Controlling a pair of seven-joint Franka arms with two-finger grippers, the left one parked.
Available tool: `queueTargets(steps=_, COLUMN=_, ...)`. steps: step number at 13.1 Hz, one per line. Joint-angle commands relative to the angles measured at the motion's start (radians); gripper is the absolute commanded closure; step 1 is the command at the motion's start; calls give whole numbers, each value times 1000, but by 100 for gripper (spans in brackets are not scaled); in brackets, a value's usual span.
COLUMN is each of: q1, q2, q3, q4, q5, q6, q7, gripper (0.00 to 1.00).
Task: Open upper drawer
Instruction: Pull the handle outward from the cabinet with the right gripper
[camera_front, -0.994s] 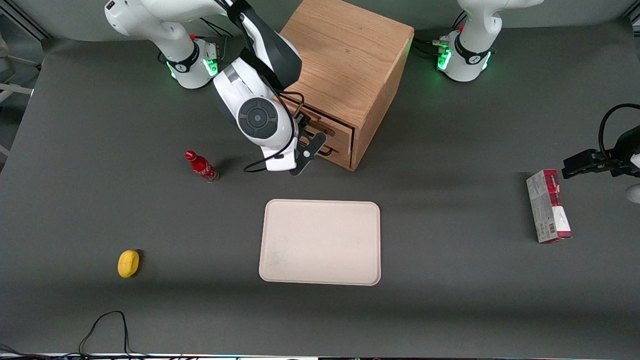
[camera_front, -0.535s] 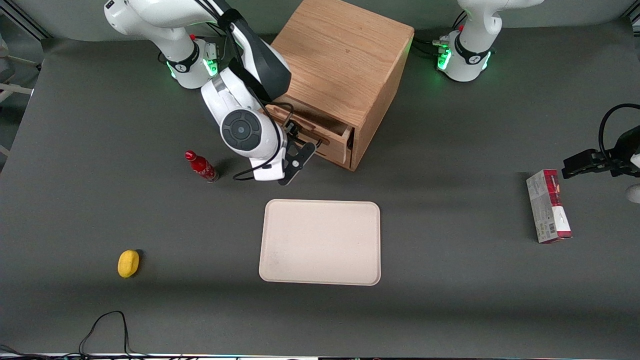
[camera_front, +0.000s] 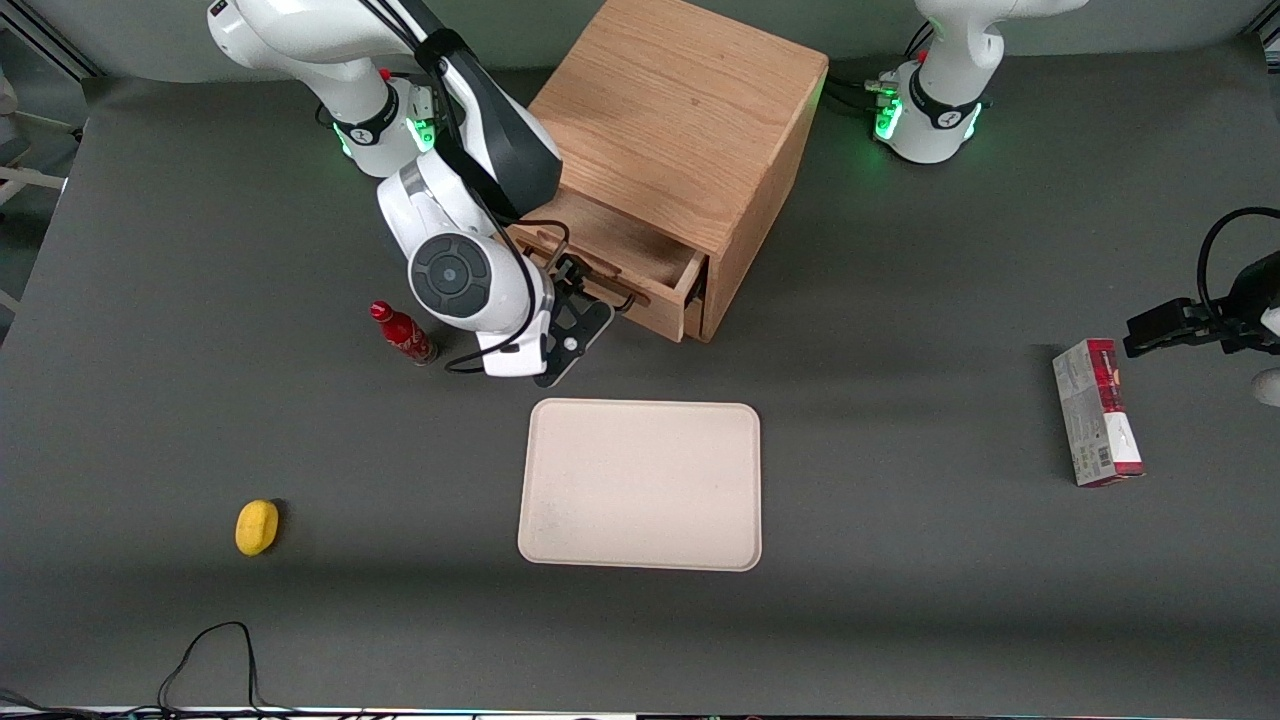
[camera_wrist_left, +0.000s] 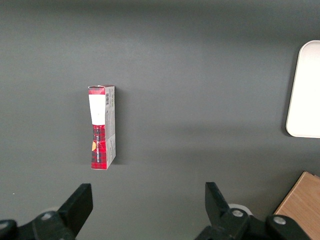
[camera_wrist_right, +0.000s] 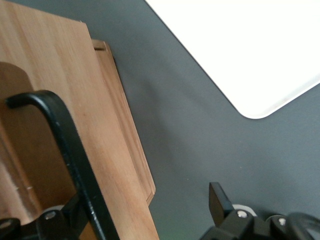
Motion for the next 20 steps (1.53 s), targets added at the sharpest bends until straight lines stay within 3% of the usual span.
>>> queueTargets(steps=1, q1=-9, q2=14, q3=-1, q4=36, q5=-5, q6=1, q7=-24, gripper=0)
queueTargets(steps=8, q1=-42, q2=59, q3=-1, q4=70, q5=-3, q6=25, q7=-133, gripper=0)
queueTargets(steps=20, q1=-108, q2=91, q3=-1, q4=120, q5=-32, q6=27, q7=-139, gripper=0)
